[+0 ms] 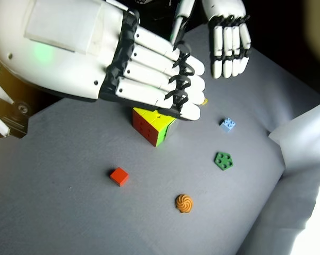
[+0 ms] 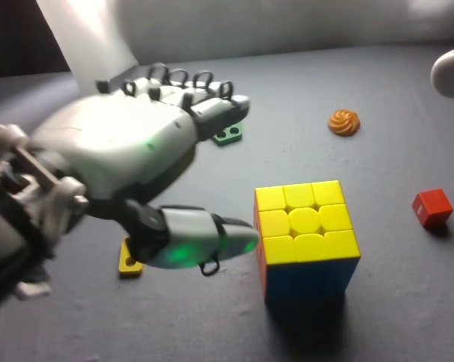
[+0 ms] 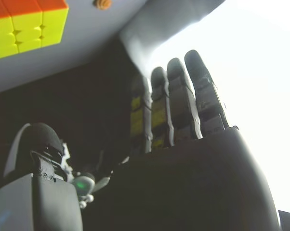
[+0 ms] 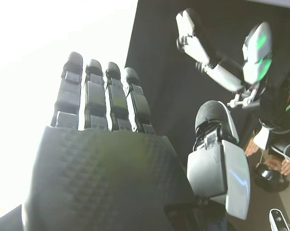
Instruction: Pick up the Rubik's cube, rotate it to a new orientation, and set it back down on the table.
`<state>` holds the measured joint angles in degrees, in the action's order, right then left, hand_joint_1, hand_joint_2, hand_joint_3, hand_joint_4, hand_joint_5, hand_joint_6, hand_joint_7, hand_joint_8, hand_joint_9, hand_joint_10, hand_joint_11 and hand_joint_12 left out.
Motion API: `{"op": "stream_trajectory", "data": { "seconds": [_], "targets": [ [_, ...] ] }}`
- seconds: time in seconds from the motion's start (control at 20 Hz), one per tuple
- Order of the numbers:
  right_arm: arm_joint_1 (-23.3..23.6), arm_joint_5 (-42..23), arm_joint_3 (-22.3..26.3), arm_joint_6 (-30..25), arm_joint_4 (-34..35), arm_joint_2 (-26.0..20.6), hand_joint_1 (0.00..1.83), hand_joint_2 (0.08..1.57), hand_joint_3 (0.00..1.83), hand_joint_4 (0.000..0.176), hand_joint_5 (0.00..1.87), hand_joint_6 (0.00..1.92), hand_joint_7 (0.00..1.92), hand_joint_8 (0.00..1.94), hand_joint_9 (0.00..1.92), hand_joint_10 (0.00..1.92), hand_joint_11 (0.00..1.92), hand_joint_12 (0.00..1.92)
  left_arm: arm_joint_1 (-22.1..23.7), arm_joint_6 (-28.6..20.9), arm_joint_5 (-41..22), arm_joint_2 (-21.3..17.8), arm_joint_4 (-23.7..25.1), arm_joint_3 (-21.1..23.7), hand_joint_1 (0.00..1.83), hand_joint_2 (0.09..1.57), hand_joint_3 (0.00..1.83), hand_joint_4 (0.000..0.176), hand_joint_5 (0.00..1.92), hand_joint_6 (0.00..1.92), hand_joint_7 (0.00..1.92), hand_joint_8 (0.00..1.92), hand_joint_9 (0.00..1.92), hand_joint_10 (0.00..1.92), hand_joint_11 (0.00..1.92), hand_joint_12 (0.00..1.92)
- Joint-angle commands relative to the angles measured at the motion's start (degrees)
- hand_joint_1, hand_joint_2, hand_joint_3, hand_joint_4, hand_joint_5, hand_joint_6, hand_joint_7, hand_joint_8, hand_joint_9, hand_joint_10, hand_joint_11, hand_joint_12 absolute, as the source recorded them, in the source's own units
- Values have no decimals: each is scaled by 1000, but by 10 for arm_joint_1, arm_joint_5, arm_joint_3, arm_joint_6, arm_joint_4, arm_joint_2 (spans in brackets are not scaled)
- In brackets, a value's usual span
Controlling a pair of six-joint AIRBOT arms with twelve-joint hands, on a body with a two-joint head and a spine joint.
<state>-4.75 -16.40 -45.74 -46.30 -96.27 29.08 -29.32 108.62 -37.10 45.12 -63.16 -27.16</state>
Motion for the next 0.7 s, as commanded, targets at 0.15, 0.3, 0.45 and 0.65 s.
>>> {"op": "stream_trajectory", "data": {
  "seconds": [0.15,0.3,0.45,0.65],
  "targets": [
    [10,5,2,0,22,-1,0,1131,0,0,121,6,119,5,68,7,0,208,8,25,-83,36,-11,-13,1175,928,0,0,148,25,57,11,39,9,0,302],
    [13,5,2,0,21,-1,0,1134,0,0,107,3,96,3,49,3,0,156,3,28,-99,69,-53,-22,1249,900,0,0,179,8,100,5,68,9,0,431],
    [19,3,8,14,21,-7,0,1136,0,0,87,0,82,1,39,1,0,134,3,28,-121,100,-95,-28,1203,897,0,0,160,12,73,8,35,8,0,362],
    [23,-2,30,90,21,-15,0,1138,3,0,67,0,65,0,22,1,0,72,7,29,-156,132,-155,-29,1123,969,7,0,87,0,3,0,2,0,0,238]
  ]
}}
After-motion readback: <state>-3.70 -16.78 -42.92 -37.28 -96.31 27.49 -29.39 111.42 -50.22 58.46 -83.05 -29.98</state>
